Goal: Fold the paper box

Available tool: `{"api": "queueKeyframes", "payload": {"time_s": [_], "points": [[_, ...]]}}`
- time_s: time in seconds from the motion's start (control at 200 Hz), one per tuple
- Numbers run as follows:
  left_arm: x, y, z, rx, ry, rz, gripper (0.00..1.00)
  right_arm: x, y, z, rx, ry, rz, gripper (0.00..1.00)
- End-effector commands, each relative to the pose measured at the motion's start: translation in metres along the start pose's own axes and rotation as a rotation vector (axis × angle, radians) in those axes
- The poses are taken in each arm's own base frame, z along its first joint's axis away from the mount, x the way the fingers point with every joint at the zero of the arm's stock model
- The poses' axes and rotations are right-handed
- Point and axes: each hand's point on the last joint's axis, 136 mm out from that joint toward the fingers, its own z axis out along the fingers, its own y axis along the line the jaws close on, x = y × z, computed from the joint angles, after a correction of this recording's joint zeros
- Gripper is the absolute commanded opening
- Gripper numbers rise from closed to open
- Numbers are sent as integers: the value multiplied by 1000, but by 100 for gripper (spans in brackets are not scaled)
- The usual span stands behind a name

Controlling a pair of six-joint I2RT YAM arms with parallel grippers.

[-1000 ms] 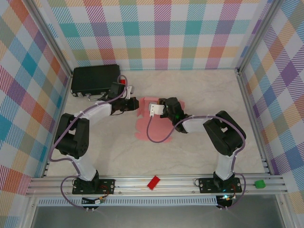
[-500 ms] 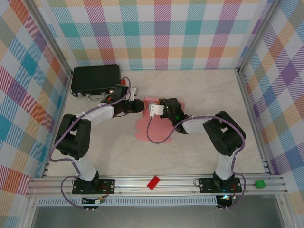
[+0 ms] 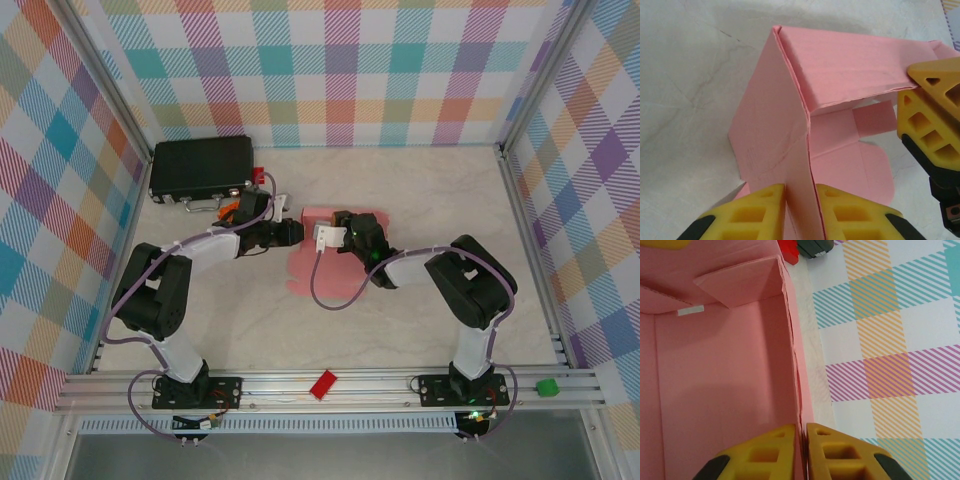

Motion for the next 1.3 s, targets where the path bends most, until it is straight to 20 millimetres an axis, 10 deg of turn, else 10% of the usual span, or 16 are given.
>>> {"api": "queueKeyframes", "payload": {"time_s": [0.0,0.65,0.85,1.295], "points": [[18,2,1,-10,41,-12,23,0,21,0,-39,-14,-34,14],[-9,-25,-72,-43,-172,139,69,1,23,1,-17,-23,-53,14],[-33,25,-107,-361,-316,83,82,1,21,1,-11,-18,-54,15],[-28,96,-65,-605,-88,-68,52,1,17,3,-10,-9,-53,15]]}}
